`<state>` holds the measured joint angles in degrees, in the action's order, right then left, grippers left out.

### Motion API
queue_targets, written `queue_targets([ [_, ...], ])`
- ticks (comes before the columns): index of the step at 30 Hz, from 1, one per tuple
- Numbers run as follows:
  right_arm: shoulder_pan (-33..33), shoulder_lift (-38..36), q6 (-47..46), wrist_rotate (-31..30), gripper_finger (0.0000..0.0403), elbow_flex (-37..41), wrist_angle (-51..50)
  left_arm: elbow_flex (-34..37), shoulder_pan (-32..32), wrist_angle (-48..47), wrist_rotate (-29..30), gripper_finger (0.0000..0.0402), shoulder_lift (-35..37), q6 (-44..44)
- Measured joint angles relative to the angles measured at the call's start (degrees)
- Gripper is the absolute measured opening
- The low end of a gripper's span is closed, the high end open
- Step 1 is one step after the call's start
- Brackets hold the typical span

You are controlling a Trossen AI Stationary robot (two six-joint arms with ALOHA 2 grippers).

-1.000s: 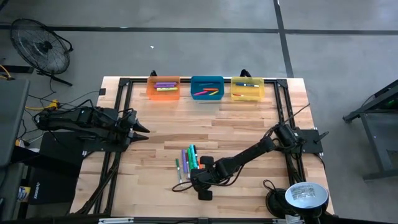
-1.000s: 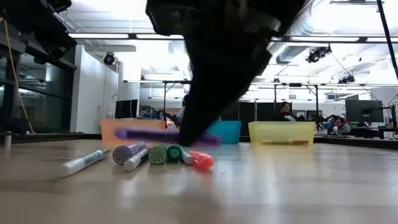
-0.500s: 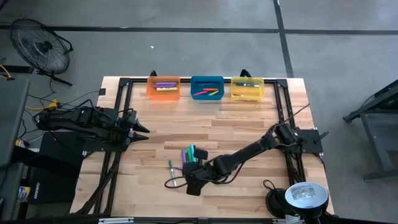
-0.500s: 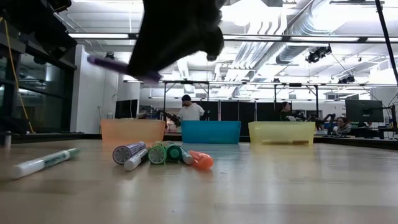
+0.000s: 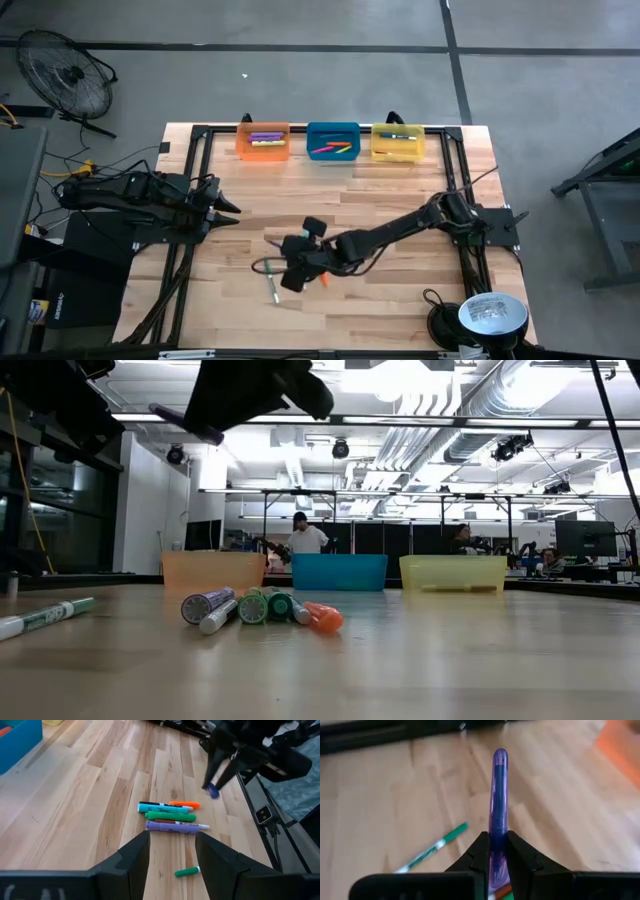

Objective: Pick & Place Markers
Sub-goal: Put the violet pen into the blue bin

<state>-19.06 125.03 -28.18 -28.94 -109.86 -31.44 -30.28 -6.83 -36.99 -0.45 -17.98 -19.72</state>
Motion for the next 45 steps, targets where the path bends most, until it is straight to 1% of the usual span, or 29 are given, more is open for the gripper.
queue_targets([
  [3,1.6,0.0,0.1,-0.9,0.0032,-1.5,0.0,0.0,0.0,0.0,0.1,0.0156,0.0,0.0],
  [7,3.9,0.0,0.3,-0.8,0.0032,-3.2,0.0,0.0,0.0,0.0,1.6,0.0156,0.0,-0.1],
  [14,7.1,-0.1,5.4,0.1,0.0032,-6.1,0.0,0.0,0.1,0.0,2.9,0.0156,0.0,-0.2],
  [21,9.9,-0.1,9.0,0.4,0.0032,-9.6,-0.6,0.0,0.1,-0.1,5.4,0.0156,0.0,-1.1],
  [24,11.3,-0.1,9.4,0.1,0.0032,-12.1,-5.1,0.0,0.1,-0.5,6.4,0.0156,0.0,-1.6],
  [28,13.1,-0.1,11.8,0.7,0.0032,-17.1,-15.2,0.0,0.1,-0.5,7.1,0.0156,0.0,-2.7],
  [33,15.5,-0.1,15.1,4.5,0.0032,-24.7,-29.4,0.0,0.1,-0.9,8.5,0.0156,0.0,-3.2],
  [34,16.0,-0.3,16.0,4.9,0.0032,-25.3,-31.5,0.0,0.1,-0.9,8.8,0.0156,0.0,-3.3],
  [39,18.6,-6.3,18.5,5.4,0.0032,-20.3,-35.9,0.0,0.1,-0.9,10.0,0.0156,0.0,-3.9],
  [42,20.3,-9.8,19.7,3.4,0.0032,-17.5,-38.8,0.0,0.1,-0.9,11.3,0.0156,-0.1,-4.6],
  [45,22.0,-13.3,21.0,1.9,0.0032,-14.4,-38.1,0.0,0.1,-0.9,13.0,0.0156,-0.1,-4.6],
])
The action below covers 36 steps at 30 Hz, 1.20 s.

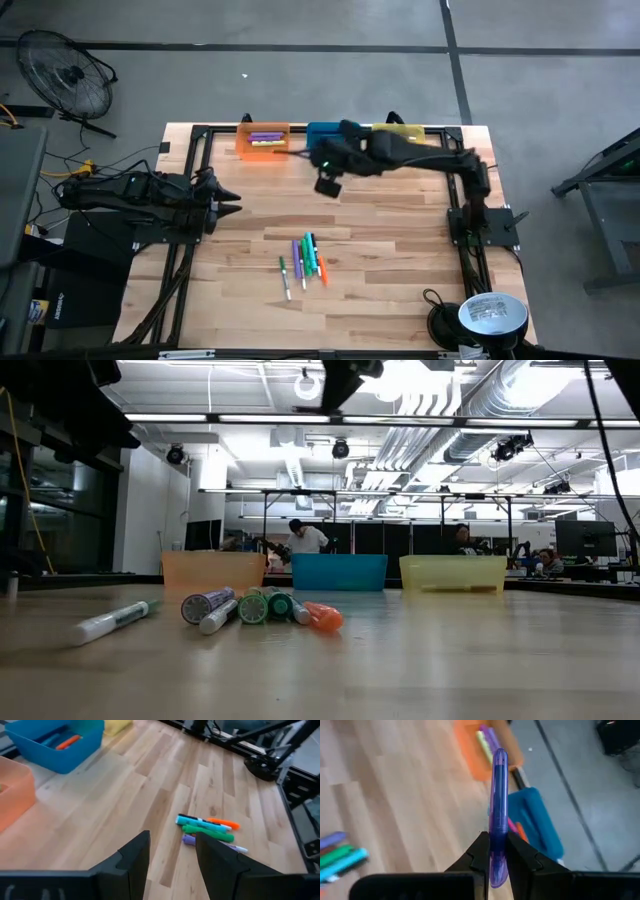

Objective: Pick & Place Markers
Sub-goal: Put the violet pen into the blue bin

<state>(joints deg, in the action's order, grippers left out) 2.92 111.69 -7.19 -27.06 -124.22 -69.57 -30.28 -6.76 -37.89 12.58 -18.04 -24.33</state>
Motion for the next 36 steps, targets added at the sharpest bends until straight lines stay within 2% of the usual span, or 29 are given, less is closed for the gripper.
queue_targets([
  [7,4.5,-8.4,0.8,0.3,0.0032,11.8,3.6,0.0,0.0,0.0,3.3,0.0156,0.0,-1.7],
  [14,9.1,-16.9,0.6,4.9,0.0032,31.3,19.4,0.0,0.0,-0.1,5.0,0.0156,0.0,-3.4],
  [19,12.7,-20.4,1.1,9.8,0.0032,42.3,31.9,0.0,0.0,-0.3,7.1,0.0156,-0.1,-4.9],
  [27,18.8,-20.6,2.3,19.2,0.0032,51.6,45.2,0.0,0.0,-1.3,9.5,0.0156,-0.1,-8.1],
  [36,26.7,-20.6,2.7,25.3,0.0032,57.7,54.1,0.0,0.0,-1.3,13.9,0.0156,-0.1,-11.0],
])
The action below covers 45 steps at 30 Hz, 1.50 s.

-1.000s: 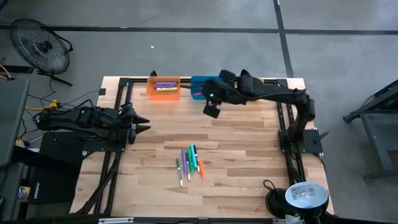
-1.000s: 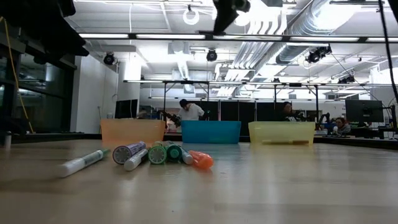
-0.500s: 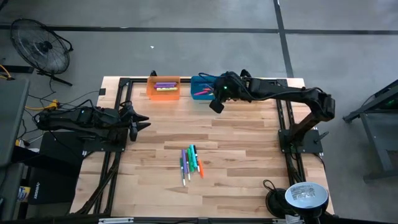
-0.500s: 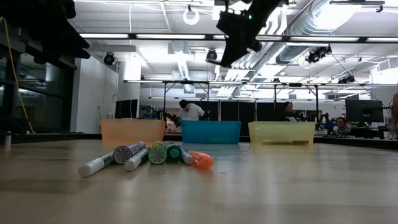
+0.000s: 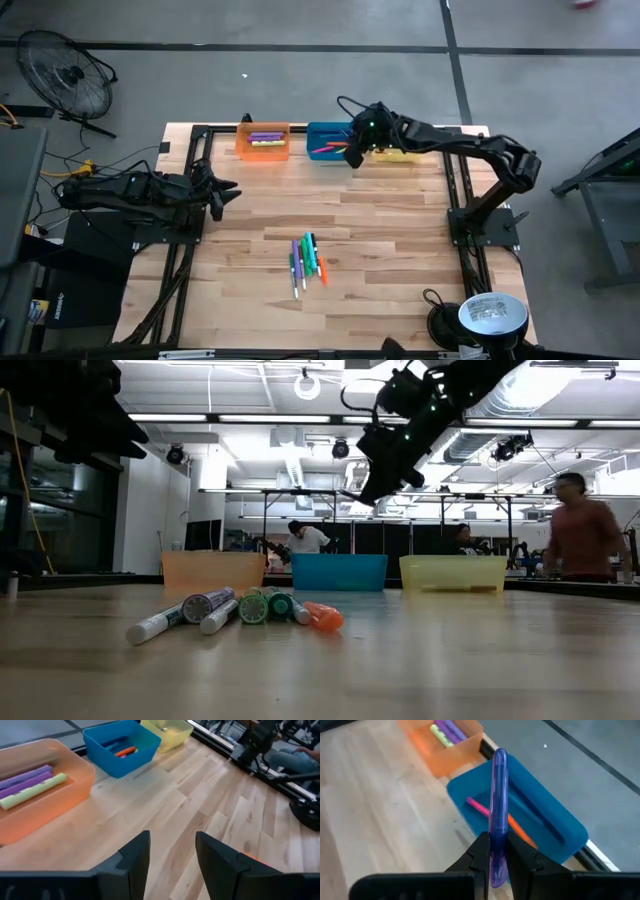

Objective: Pick & Place Markers
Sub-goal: Put the violet pen into the blue bin

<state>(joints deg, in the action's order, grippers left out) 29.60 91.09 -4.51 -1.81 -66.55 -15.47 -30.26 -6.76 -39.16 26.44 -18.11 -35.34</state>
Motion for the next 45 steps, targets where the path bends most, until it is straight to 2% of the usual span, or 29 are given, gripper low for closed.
queue_targets([
  [5,3.3,0.3,0.7,3.2,0.0032,1.5,5.7,0.0,0.0,0.0,0.9,0.0156,0.0,-1.5],
  [11,6.3,4.7,3.9,7.8,0.0032,1.7,10.3,0.0,0.0,0.0,3.4,0.0156,0.0,-2.5],
  [17,8.0,8.4,5.7,9.7,0.0032,1.7,11.0,0.0,0.0,0.0,3.7,0.0156,0.0,-4.0],
  [26,9.0,10.2,12.6,11.8,0.0032,0.5,11.1,0.0,0.0,0.0,4.0,0.0156,-0.6,-5.5],
  [32,9.0,14.9,15.4,11.7,0.0032,-7.1,7.3,0.0,0.0,0.5,5.2,0.0156,-2.0,-5.9],
  [38,9.0,22.3,20.3,11.5,0.0032,-18.4,-5.7,0.0,0.0,0.4,5.2,0.0156,-3.5,-7.1],
  [45,9.0,28.2,27.8,11.4,0.0032,-28.1,-15.6,0.0,0.0,0.3,4.8,0.0156,-4.2,-8.5],
])
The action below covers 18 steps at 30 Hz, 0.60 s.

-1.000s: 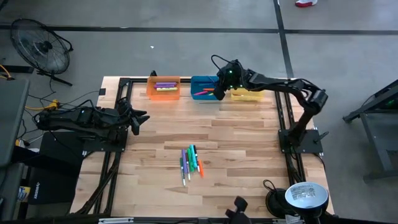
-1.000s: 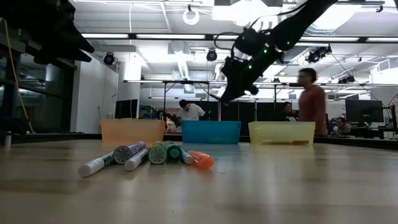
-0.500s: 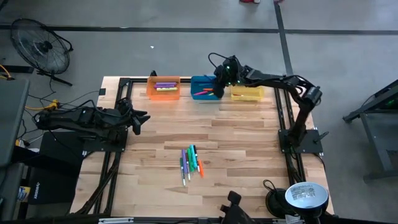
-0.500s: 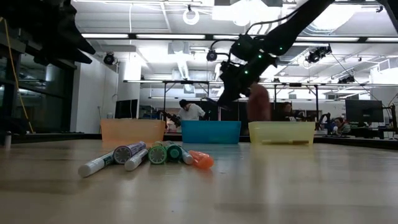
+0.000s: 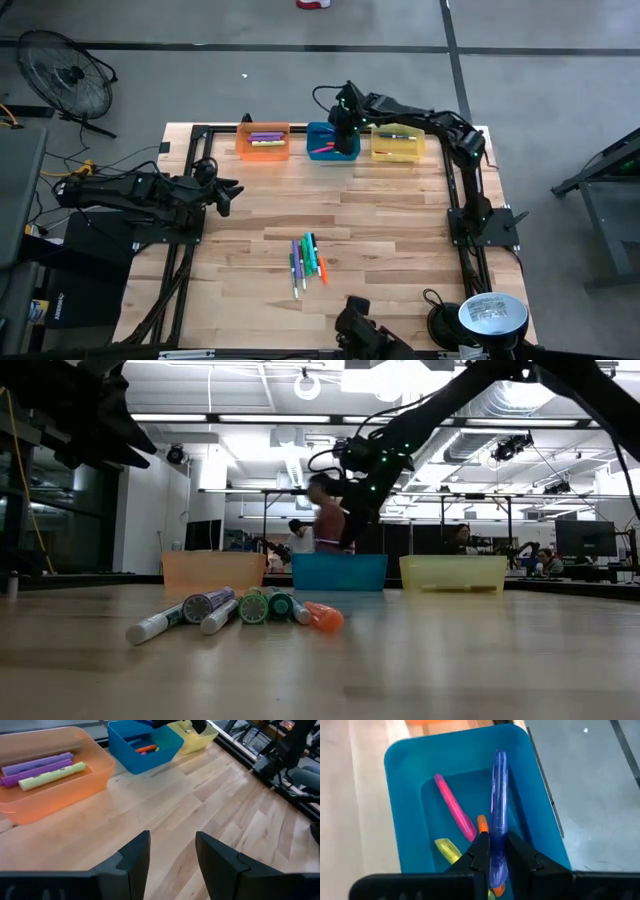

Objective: Pick & Place Markers
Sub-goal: Put the violet pen into the blue bin

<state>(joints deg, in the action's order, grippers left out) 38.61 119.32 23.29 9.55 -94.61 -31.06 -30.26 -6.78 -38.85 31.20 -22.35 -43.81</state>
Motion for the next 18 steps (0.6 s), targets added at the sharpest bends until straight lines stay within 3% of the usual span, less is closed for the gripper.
queue_targets([
  [10,-0.1,5.1,9.2,-3.8,0.0032,-5.2,-13.0,0.0,0.0,0.0,-0.7,0.0156,0.0,0.0],
  [18,-0.4,5.3,10.7,-4.6,0.0033,-4.9,-14.6,0.0,0.0,0.0,0.4,0.0156,0.0,0.0],
])
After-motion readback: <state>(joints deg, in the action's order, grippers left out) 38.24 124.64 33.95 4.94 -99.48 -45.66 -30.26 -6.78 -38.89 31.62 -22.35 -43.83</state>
